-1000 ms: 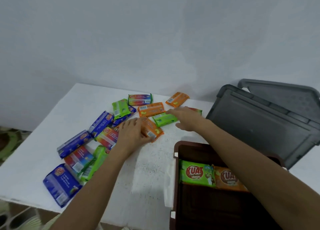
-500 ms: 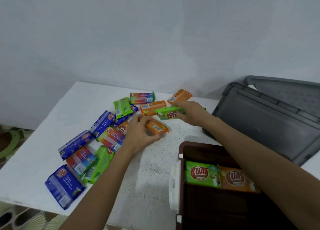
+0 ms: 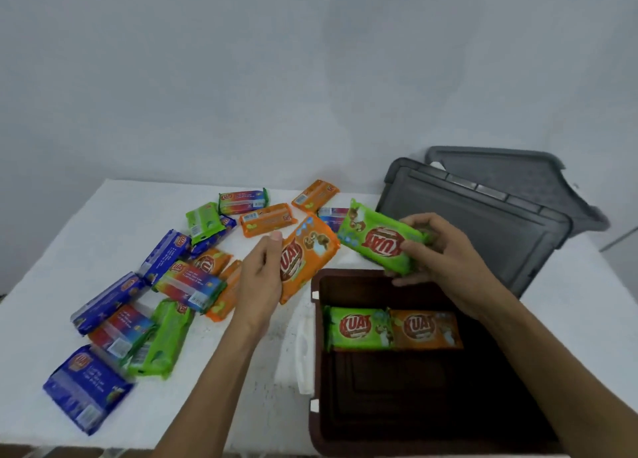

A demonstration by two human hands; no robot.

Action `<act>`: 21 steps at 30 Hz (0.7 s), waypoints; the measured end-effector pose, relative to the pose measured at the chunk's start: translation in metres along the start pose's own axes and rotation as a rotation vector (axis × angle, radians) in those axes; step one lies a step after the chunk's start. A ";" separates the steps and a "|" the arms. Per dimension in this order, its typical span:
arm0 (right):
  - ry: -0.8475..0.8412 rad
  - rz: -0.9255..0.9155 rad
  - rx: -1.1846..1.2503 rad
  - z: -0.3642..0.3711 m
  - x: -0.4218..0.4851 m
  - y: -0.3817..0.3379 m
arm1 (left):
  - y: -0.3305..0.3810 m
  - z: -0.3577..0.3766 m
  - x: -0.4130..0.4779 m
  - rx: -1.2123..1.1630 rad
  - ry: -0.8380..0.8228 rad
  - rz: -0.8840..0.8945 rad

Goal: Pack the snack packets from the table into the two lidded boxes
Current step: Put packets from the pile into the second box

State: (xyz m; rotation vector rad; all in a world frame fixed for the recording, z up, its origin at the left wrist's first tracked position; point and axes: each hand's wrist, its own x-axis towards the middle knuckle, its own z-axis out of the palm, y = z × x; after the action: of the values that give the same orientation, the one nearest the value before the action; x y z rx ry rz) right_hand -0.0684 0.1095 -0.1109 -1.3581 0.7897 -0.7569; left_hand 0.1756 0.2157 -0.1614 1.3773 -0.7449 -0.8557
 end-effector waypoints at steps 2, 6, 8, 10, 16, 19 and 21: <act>-0.029 0.062 0.193 -0.004 -0.018 0.005 | 0.006 0.002 -0.008 -0.006 -0.032 -0.008; -0.120 0.094 0.347 -0.006 -0.041 0.016 | 0.009 0.001 -0.021 0.075 -0.056 -0.043; -0.100 0.084 0.403 -0.006 -0.048 0.021 | 0.008 -0.001 -0.027 0.110 -0.068 -0.047; -0.051 0.081 0.389 -0.006 -0.053 0.024 | 0.008 -0.002 -0.031 0.121 -0.070 -0.065; 0.034 0.080 0.292 0.002 -0.064 0.034 | 0.003 -0.001 -0.043 0.139 -0.095 -0.114; 0.087 0.062 0.137 0.005 -0.069 0.041 | 0.002 -0.002 -0.046 0.152 -0.110 -0.104; 0.082 0.072 0.062 0.008 -0.071 0.044 | 0.002 -0.004 -0.046 0.151 -0.122 -0.115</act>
State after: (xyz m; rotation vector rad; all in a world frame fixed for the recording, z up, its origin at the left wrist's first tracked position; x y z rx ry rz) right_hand -0.0993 0.1768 -0.1511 -1.2427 0.8684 -0.7777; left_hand 0.1557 0.2576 -0.1579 1.5240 -0.8443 -0.9973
